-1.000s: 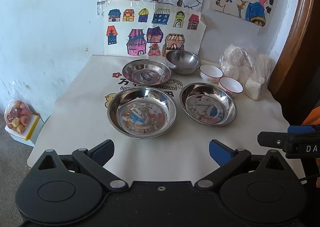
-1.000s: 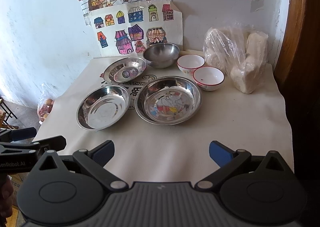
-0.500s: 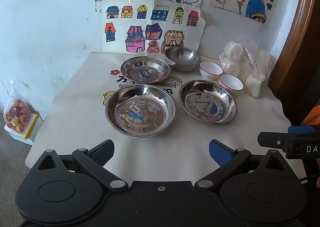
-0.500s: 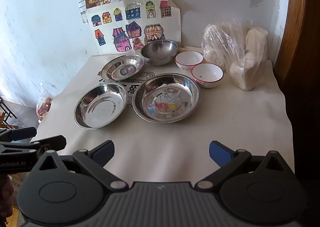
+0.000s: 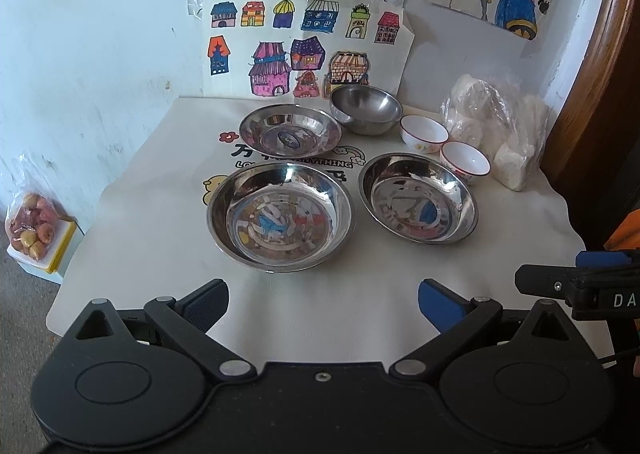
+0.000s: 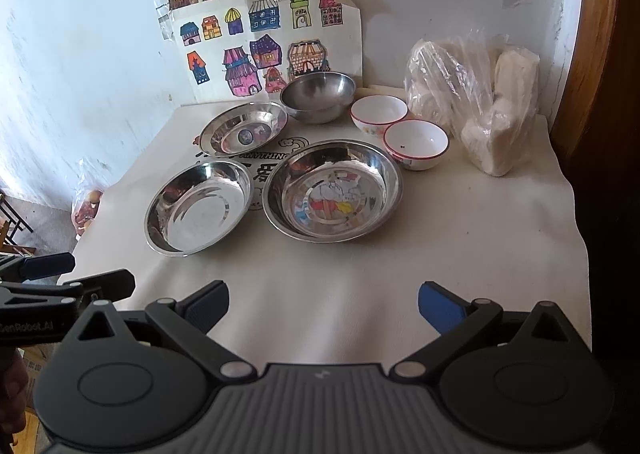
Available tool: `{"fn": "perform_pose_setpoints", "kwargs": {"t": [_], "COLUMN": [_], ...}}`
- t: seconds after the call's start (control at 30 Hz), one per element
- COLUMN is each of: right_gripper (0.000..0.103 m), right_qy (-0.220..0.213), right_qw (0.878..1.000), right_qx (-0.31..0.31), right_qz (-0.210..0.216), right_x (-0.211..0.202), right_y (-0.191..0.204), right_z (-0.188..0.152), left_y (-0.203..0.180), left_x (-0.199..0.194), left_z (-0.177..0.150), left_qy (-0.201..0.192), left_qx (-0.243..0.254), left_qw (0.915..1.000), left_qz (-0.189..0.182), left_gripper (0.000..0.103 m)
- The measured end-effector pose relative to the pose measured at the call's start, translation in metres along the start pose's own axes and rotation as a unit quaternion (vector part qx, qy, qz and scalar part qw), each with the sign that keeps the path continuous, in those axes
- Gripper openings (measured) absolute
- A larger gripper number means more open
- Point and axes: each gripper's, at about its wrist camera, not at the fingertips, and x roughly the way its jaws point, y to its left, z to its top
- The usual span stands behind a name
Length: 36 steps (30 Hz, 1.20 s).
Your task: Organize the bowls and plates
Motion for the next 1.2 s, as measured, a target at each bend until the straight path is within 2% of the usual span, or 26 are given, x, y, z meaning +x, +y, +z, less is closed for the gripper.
{"fn": "perform_pose_setpoints", "kwargs": {"t": [0.27, 0.5, 0.63, 0.83, 1.07, 1.2], "right_gripper": [0.103, 0.103, 0.103, 0.103, 0.103, 0.103], "right_qy": [0.018, 0.035, 0.038, 0.04, 0.048, 0.056], "right_qw": [1.0, 0.999, 0.998, 0.996, 0.987, 0.982], "right_qx": [-0.001, -0.023, -0.039, -0.07, -0.131, -0.146], "right_qz": [-0.002, 0.001, 0.016, 0.045, 0.084, 0.107], "right_x": [0.011, 0.033, 0.051, 0.076, 0.095, 0.105], "right_y": [-0.009, -0.024, -0.037, -0.044, -0.02, 0.0], "right_z": [0.005, 0.021, 0.045, 0.07, 0.073, 0.077], "left_y": [-0.002, 0.009, 0.017, 0.036, 0.061, 0.075], "left_x": [0.019, 0.05, 0.068, 0.089, 0.107, 0.116], "left_z": [0.005, 0.026, 0.047, 0.068, 0.076, 0.083], "left_qy": [0.029, 0.048, 0.057, 0.07, 0.1, 0.114], "left_qx": [-0.008, -0.058, -0.089, -0.12, -0.107, -0.082], "left_qw": [0.9995, 0.9971, 0.9941, 0.988, 0.9837, 0.9841], "left_qz": [0.011, 0.012, 0.024, 0.067, 0.105, 0.109], "left_gripper": [0.101, 0.101, 0.102, 0.102, 0.102, 0.102]}}
